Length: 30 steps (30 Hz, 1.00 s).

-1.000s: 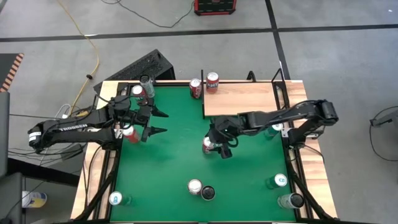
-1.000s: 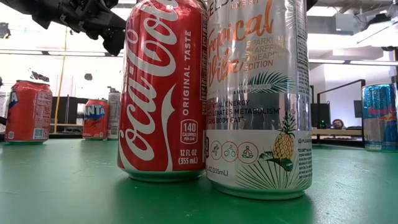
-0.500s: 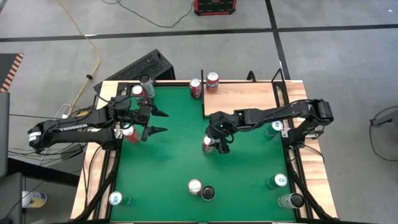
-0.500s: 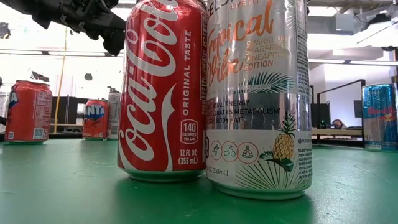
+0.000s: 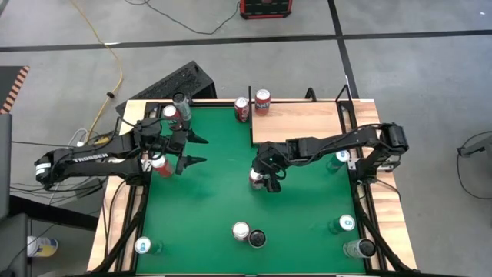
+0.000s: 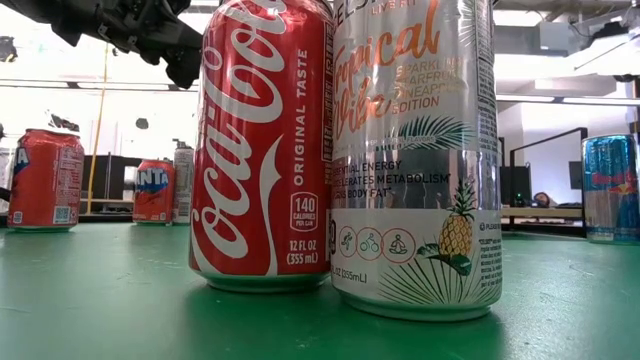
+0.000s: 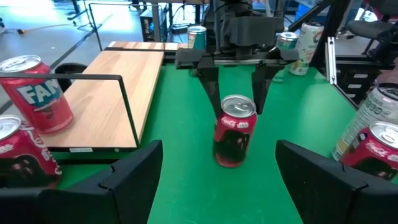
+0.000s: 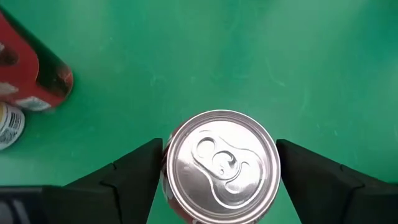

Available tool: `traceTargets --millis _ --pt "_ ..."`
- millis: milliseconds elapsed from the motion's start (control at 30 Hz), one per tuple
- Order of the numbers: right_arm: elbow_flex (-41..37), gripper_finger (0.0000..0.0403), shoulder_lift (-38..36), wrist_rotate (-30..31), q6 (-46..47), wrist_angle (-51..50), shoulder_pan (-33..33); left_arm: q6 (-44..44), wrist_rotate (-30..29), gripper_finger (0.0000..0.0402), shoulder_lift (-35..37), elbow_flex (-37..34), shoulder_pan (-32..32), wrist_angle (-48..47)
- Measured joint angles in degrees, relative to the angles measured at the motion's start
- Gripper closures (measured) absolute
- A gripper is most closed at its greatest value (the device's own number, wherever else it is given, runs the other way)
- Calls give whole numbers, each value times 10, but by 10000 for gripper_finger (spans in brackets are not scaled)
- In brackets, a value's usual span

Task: Place canned beverage on shelf
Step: Put the center red white soda can on the shelf

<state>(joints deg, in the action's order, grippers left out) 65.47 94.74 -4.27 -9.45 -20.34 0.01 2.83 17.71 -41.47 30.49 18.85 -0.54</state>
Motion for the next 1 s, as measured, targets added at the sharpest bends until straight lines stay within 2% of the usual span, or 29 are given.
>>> traceTargets --millis 233,533,767,1000 --pt "0 112 -8 1 0 -19 -5 0 -4 105 0 0 0 0" --pt "-4 116 -70 9 -17 -70 -23 0 -5 105 0 0 0 0" --pt "-3 116 -132 12 -44 -128 -71 -2 -5 105 0 0 0 2" --pt "-3 116 -183 4 -91 -157 -155 -5 -5 105 0 0 0 4"
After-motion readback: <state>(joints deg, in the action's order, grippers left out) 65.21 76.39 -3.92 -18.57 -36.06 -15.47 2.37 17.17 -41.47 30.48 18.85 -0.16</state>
